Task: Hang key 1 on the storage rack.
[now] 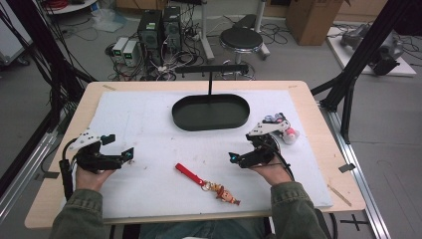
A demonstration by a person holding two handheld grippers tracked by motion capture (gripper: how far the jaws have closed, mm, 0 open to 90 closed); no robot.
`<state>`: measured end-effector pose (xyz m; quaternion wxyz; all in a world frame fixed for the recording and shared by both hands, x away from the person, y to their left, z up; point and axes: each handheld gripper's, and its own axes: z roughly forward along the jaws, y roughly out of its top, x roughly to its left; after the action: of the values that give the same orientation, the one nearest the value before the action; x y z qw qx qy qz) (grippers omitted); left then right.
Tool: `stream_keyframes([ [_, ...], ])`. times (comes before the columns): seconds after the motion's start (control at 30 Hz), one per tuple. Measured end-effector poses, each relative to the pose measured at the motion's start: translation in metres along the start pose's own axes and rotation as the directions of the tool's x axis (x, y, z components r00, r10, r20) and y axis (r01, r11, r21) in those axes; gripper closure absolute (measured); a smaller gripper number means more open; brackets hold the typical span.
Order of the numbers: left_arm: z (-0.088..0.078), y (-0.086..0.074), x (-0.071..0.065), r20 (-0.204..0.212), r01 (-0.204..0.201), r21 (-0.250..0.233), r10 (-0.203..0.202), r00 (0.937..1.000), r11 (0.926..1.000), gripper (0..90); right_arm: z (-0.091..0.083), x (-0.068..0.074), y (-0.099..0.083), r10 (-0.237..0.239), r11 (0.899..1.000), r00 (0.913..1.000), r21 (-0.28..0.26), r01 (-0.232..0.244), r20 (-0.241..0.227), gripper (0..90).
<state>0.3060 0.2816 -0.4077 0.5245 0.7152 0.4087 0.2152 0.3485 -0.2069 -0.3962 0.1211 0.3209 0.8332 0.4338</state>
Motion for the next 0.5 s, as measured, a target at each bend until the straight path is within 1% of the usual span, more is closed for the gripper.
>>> stream_keyframes([
  [0.2,0.0,0.0,0.001,-0.004,0.001,-0.005,-0.001,1.0,1.0,5.9,0.009,0.007,0.007,-0.009,1.0,0.9998,0.024,0.009,-0.02,0.7],
  [0.4,-0.001,0.0,0.001,-0.005,0.002,-0.008,-0.002,1.0,1.0,6.0,0.02,0.019,0.015,-0.034,0.998,0.9984,0.06,0.036,-0.044,0.7],
  [0.47,-0.001,0.0,0.002,-0.002,0.004,0.002,-0.004,1.0,1.0,5.9,0.025,0.023,0.018,-0.042,0.997,0.9979,0.068,0.045,-0.049,0.7],
  [0.5,0.0,0.0,0.002,-0.005,0.005,0.005,-0.005,1.0,1.0,6.0,0.027,0.025,0.019,-0.036,0.996,0.9978,0.079,0.04,-0.056,0.7],
])
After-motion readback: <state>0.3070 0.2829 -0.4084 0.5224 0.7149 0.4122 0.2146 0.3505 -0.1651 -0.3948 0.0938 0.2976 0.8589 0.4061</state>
